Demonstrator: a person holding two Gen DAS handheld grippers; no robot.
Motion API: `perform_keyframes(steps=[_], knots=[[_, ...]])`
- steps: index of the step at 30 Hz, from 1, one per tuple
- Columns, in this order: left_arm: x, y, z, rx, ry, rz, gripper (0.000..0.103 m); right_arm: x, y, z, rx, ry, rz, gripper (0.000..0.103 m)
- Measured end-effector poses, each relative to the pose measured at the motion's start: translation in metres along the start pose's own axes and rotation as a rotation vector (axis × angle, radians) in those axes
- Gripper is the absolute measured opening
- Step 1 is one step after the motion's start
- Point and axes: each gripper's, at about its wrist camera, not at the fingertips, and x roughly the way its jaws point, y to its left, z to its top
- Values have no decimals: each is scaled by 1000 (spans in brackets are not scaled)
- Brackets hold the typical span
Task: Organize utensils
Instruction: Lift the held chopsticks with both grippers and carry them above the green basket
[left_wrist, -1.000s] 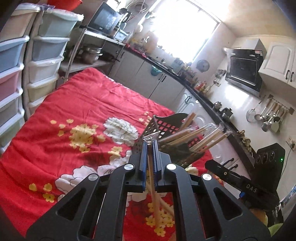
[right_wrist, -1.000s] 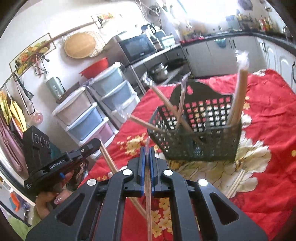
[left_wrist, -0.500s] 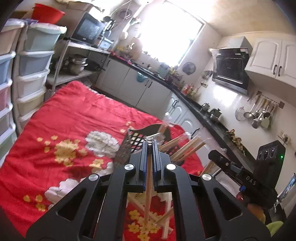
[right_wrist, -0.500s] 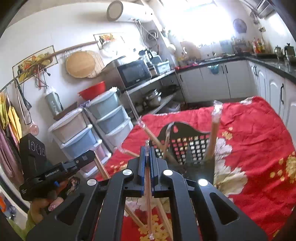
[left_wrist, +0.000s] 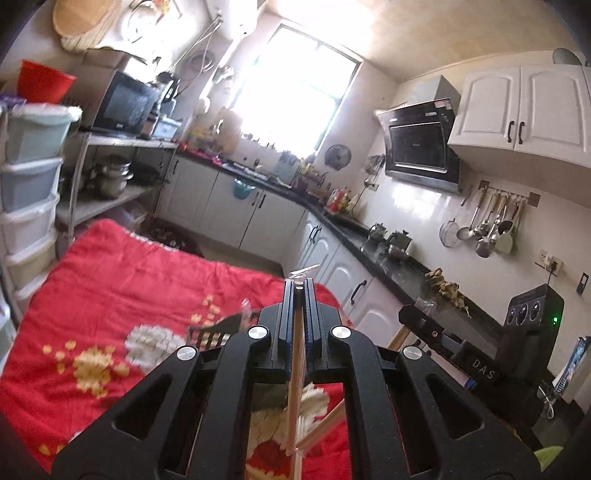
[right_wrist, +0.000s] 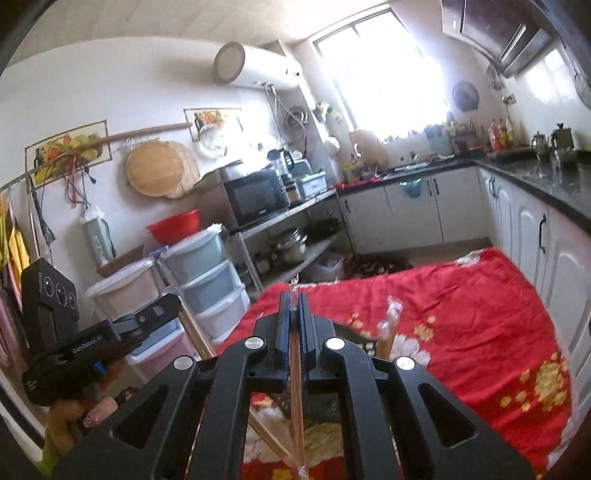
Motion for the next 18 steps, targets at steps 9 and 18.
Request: perform_keyframes(steps=[9, 18], knots=[[17, -24, 27, 42, -68, -6, 2, -1, -2, 25, -30, -74, -26, 5], [24, -50, 66, 93, -174, -28, 2, -9, 3, 61, -92, -194, -59, 5]])
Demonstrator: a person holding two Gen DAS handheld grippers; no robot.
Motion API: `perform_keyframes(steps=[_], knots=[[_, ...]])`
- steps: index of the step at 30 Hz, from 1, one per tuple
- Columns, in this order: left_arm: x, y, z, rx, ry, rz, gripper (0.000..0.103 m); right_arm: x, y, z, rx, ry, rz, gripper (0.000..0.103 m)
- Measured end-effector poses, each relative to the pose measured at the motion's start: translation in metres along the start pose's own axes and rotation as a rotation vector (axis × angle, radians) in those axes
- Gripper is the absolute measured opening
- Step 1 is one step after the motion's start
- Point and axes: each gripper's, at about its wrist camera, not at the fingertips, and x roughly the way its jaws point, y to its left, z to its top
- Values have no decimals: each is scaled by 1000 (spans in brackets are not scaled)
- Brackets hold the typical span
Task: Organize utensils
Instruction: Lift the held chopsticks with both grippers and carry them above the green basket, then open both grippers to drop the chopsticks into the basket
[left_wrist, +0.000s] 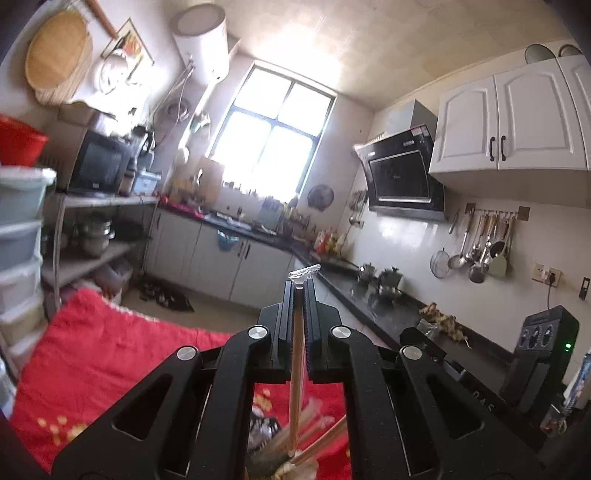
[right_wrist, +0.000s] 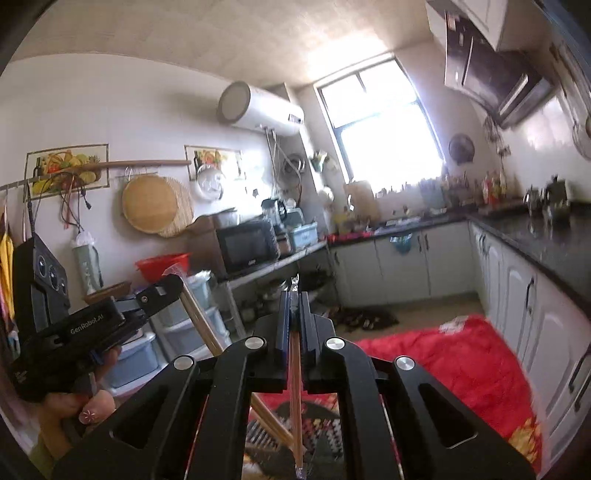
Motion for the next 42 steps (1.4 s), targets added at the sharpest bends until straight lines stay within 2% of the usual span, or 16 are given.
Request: perform_keyframes(steps=[8, 15, 22, 33, 42], knots=[[15, -5, 11, 66, -60, 75, 2, 19, -7, 12, -53, -53, -49, 5], [20, 5, 1, 92, -79, 159, 2, 34, -13, -10, -71, -63, -59, 5], [31, 18, -17, 86, -59, 196, 2, 47, -16, -33, -73, -51, -68, 5], [50, 34, -57, 78, 57, 168, 2, 67, -24, -74, -49, 29, -99, 5], [59, 50, -76, 36, 148, 149, 2, 69, -27, -88, -16, 91, -126, 5]])
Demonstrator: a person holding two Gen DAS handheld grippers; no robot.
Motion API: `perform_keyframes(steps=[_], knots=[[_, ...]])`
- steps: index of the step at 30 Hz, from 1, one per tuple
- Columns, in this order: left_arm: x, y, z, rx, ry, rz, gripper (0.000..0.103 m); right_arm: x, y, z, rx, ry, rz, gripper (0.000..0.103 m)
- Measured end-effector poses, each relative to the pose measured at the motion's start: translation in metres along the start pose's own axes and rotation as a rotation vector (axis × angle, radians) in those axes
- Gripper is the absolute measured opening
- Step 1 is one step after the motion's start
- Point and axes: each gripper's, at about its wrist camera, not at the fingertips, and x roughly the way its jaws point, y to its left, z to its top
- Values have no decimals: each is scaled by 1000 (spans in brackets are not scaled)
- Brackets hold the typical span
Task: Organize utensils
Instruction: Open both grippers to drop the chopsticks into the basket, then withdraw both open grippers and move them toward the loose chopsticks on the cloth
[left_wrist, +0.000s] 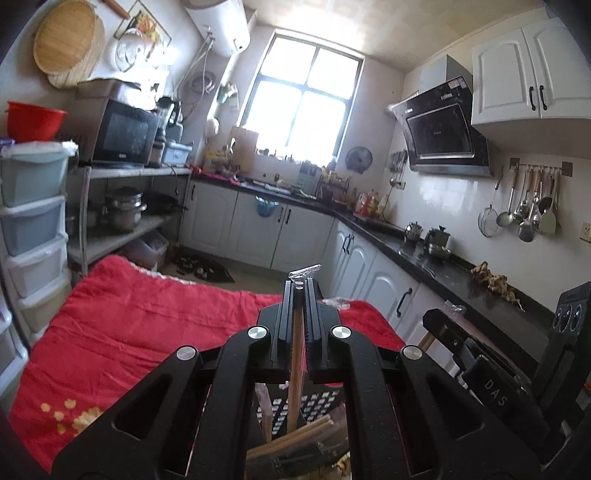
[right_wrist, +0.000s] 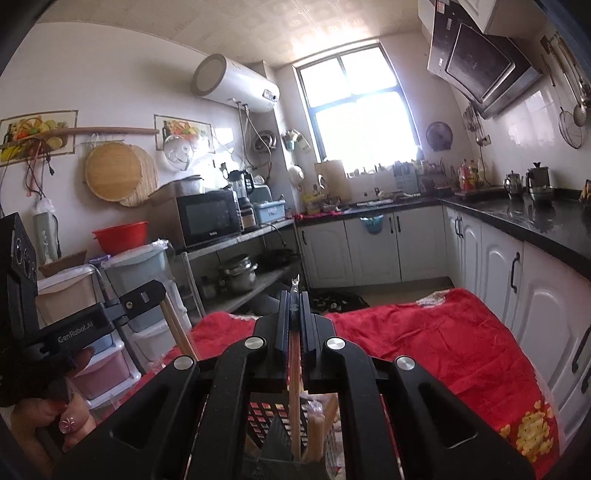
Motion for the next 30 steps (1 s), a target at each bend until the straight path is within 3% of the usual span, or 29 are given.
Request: perform_keyframes(steps=[3, 4, 5, 8, 17, 27, 30], knots=[[1, 2, -3, -4, 21, -3, 2, 0, -3, -2, 20, 23, 1, 14], [2, 2, -4, -2, 28, -5, 2, 0, -3, -2, 25, 30, 1, 25], [2, 2, -5, -1, 36, -5, 2, 0, -3, -1, 29, 37, 4, 29], [2, 3, -7, 0, 56, -1, 4, -2, -3, -2, 31, 54, 2, 30], [-6, 5, -8, -20, 94, 11, 42, -16, -8, -2, 59, 120, -12, 47], [-34, 4, -8, -27, 72, 17, 89, -37, -17, -7, 91, 159, -26, 61], [-43, 4, -9, -31, 65, 10, 92, -43, -18, -9, 94, 164, -23, 63]])
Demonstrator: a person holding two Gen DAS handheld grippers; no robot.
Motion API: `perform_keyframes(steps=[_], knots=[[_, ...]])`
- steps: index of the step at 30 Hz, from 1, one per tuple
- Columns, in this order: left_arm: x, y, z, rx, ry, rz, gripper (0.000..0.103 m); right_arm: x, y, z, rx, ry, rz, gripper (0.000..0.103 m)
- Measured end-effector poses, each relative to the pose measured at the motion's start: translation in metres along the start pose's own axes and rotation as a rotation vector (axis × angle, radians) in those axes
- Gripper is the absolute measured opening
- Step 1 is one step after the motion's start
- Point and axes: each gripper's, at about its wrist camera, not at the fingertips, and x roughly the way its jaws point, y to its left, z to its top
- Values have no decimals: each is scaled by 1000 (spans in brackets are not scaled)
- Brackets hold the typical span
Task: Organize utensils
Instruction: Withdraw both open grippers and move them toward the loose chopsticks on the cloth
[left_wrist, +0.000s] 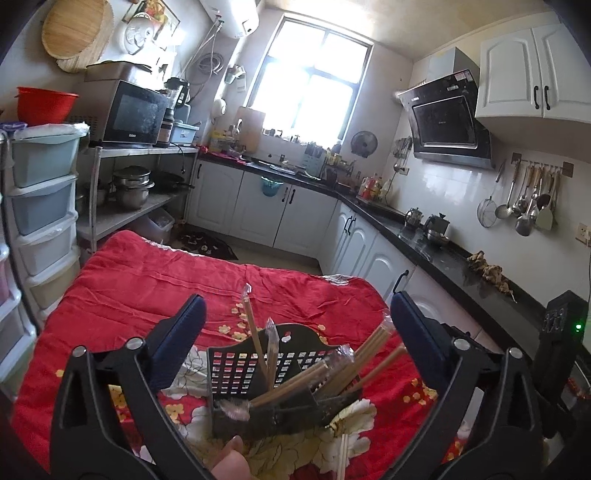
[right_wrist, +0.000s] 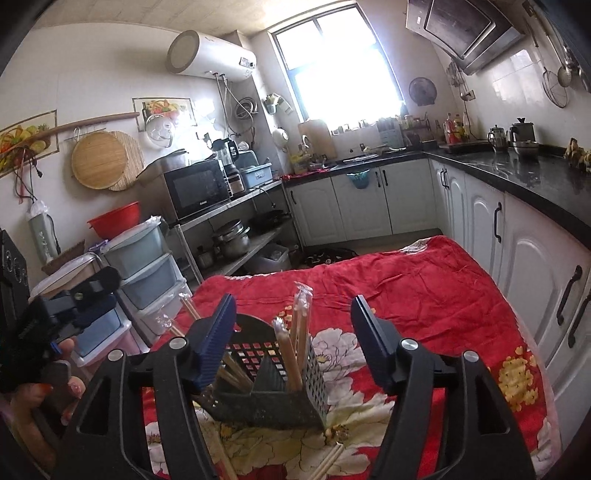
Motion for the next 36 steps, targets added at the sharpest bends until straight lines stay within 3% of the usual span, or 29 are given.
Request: perform_keyframes(steps=[12, 36], knots=[[-25, 10, -18, -13, 6, 27, 92, -16, 9, -14, -16, 29, 21, 71], [-24, 46, -84, -96, 172, 113, 92, 9, 12, -80, -61, 251, 20, 72]])
